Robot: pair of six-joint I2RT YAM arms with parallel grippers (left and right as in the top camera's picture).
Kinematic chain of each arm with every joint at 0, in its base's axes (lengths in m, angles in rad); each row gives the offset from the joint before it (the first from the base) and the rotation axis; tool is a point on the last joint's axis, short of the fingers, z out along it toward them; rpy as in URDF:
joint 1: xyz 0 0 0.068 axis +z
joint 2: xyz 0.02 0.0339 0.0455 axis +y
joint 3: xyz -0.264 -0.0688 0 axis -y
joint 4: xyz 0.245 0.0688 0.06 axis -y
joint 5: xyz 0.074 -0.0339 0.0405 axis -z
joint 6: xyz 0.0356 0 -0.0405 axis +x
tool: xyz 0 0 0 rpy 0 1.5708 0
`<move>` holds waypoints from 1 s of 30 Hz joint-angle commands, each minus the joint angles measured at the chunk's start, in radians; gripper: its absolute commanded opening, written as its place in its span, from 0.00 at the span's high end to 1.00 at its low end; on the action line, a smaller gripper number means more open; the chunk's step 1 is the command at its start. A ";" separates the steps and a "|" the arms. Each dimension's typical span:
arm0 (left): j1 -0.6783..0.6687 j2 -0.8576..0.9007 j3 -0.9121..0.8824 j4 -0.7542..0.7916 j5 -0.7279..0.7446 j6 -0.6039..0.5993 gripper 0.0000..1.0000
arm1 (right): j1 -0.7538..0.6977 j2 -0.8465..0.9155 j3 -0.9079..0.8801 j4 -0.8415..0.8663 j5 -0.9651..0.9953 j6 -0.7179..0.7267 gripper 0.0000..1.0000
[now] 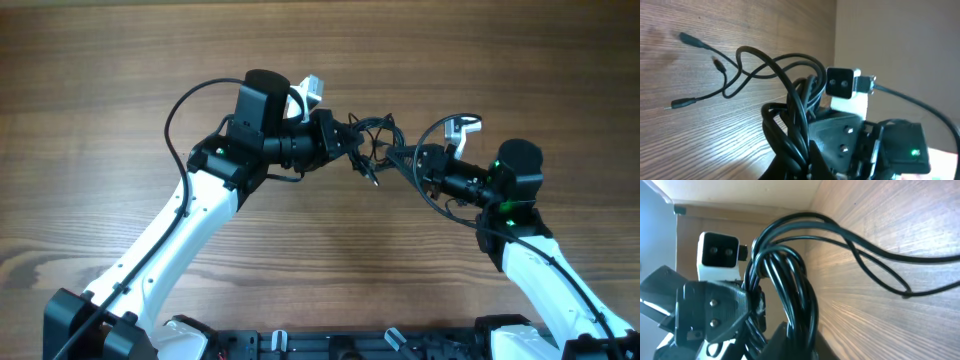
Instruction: Untangle cables
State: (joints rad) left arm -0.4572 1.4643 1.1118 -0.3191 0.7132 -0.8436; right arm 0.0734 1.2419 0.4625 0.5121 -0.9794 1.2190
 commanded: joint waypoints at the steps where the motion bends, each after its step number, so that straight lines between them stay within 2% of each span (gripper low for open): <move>1: 0.026 -0.011 0.011 -0.054 0.061 0.193 0.96 | 0.000 0.012 0.007 0.003 0.044 -0.083 0.61; 2: 0.055 -0.011 0.011 -0.102 0.064 0.240 0.96 | 0.000 0.012 0.007 0.003 0.044 -0.156 0.46; 4: 0.116 -0.011 0.011 -0.135 0.162 0.319 0.96 | 0.000 0.012 0.007 -0.006 0.037 -0.291 0.26; 5: 0.159 -0.011 0.011 -0.135 0.235 0.340 0.96 | 0.000 0.012 0.007 -0.013 0.037 -0.303 0.21; 9: 0.234 -0.011 0.012 -0.130 0.271 0.338 0.96 | -0.027 0.012 0.007 -0.018 -0.006 -0.375 0.06; 13: 0.239 0.000 0.013 -0.028 0.344 0.277 0.96 | -0.175 0.012 0.007 -0.061 -0.150 -0.388 0.02; 16: 0.230 0.060 0.013 -0.018 0.471 0.279 0.96 | -0.222 0.012 0.007 -0.063 -0.256 -0.529 0.00; 18: 0.206 0.108 0.013 -0.061 0.554 0.398 0.96 | -0.222 0.012 0.006 -0.120 -0.277 -0.655 0.00; 21: 0.156 0.170 0.012 -0.156 0.554 0.557 0.96 | -0.222 0.012 0.006 -0.269 -0.278 -0.855 0.00; 26: 0.106 0.182 0.012 -0.167 0.553 0.710 0.96 | -0.220 0.012 0.007 -0.318 -0.275 -1.066 0.00; 28: 0.106 0.182 0.012 -0.172 0.546 0.735 0.96 | -0.216 0.012 0.007 -0.311 -0.278 -1.069 0.00; 30: 0.095 0.182 0.012 -0.173 0.523 0.735 0.96 | -0.183 0.012 0.007 -0.301 -0.278 -1.143 0.00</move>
State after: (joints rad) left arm -0.3489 1.6428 1.1156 -0.4915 1.2285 -0.1619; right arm -0.1387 1.2446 0.4664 0.1970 -1.2308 0.1783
